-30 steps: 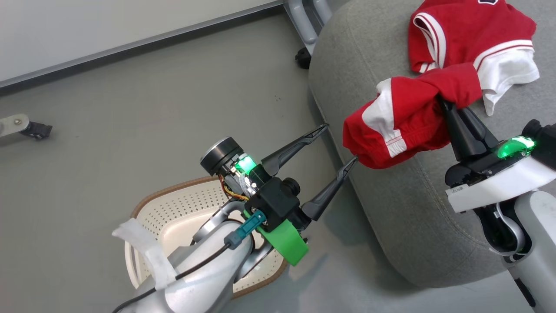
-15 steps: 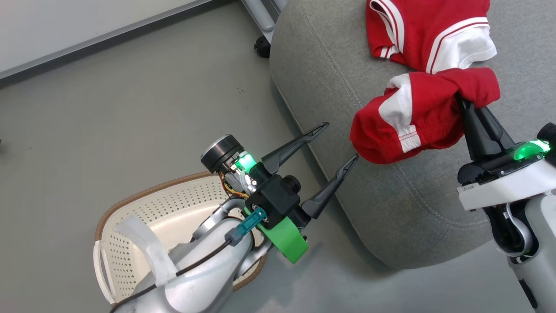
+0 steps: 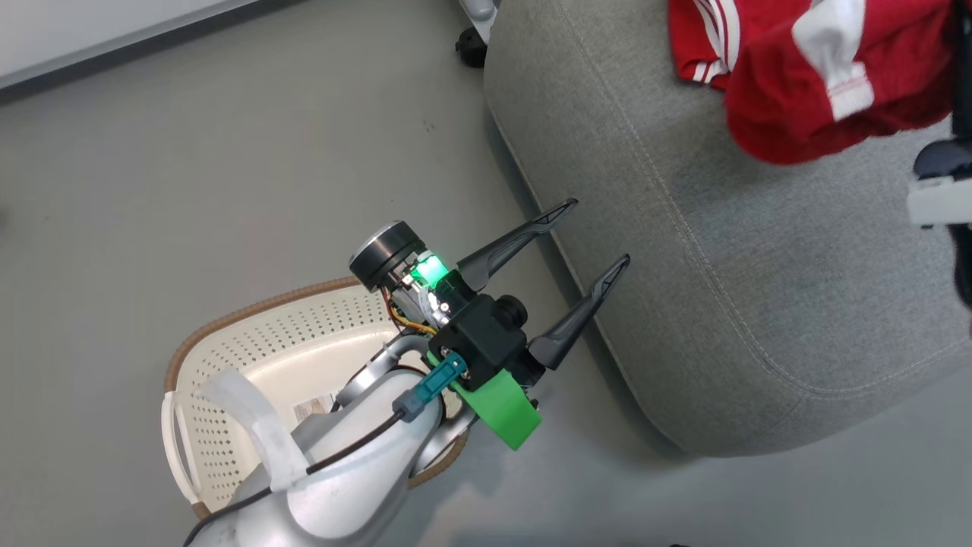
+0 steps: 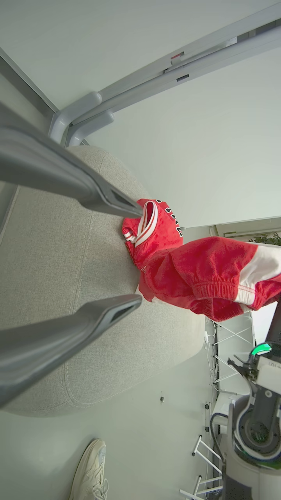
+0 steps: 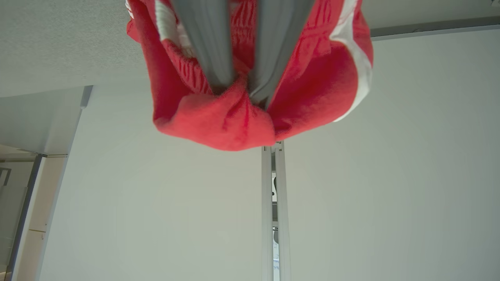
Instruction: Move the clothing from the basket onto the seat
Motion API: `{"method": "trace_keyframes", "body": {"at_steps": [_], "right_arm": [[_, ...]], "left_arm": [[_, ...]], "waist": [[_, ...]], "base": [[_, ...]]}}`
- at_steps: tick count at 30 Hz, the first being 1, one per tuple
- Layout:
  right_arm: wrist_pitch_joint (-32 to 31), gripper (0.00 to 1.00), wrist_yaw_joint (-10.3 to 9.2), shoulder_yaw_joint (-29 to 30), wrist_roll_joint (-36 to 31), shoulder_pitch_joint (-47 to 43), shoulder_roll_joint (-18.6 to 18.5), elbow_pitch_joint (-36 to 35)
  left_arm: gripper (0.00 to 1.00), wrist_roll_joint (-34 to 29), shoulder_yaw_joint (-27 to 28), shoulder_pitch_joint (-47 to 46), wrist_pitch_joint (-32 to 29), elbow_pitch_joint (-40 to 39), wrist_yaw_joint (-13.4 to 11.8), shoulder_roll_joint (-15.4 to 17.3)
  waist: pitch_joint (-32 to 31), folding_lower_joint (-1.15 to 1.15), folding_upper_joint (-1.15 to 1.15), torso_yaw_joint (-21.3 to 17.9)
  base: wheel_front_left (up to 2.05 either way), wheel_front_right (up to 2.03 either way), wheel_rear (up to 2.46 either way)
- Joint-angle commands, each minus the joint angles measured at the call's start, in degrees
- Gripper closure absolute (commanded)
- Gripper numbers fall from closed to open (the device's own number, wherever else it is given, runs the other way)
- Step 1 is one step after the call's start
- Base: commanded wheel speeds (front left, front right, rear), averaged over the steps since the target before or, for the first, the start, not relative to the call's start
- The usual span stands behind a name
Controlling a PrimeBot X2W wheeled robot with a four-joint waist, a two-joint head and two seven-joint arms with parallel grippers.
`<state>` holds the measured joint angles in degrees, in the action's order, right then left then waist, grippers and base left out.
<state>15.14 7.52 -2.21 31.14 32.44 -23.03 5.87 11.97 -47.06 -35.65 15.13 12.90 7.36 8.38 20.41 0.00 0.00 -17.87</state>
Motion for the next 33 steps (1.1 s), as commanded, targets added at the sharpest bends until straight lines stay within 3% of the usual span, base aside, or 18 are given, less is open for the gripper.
{"method": "trace_keyframes", "body": {"at_steps": [1, 14, 21, 33], "right_arm": [[0.01, 1.0, -0.06, 1.32, -1.05, 2.98, -0.92, 1.11], [0.01, 1.0, -0.06, 11.93, -5.24, 23.69, -6.44, 13.15], [0.0, 1.0, -0.06, 15.18, -7.27, 30.81, -7.46, 22.5], [0.0, 1.0, -0.06, 17.25, -9.53, 25.99, -2.36, 33.27]], "left_arm": [[0.0, -0.46, -0.16, -1.46, 0.01, -0.19, 0.19, 0.04], [0.0, -1.8, -1.52, -8.35, 0.01, -0.61, 0.18, 0.74], [0.0, -2.57, -2.36, -11.39, 0.01, -1.09, 0.18, 0.31], [0.0, -3.02, -2.25, -12.61, 0.01, -1.63, 0.17, -0.01]], "waist": [[2.88, 0.0, 0.0, 1.16], [15.51, 0.0, 0.0, 4.84], [20.13, 0.0, 0.0, 6.54], [22.61, 0.0, 0.0, 7.83]], "base": [[0.0, 0.0, 0.0], [0.0, 0.0, 0.0], [0.0, 0.0, 0.0], [0.0, 0.0, 0.0]]}}
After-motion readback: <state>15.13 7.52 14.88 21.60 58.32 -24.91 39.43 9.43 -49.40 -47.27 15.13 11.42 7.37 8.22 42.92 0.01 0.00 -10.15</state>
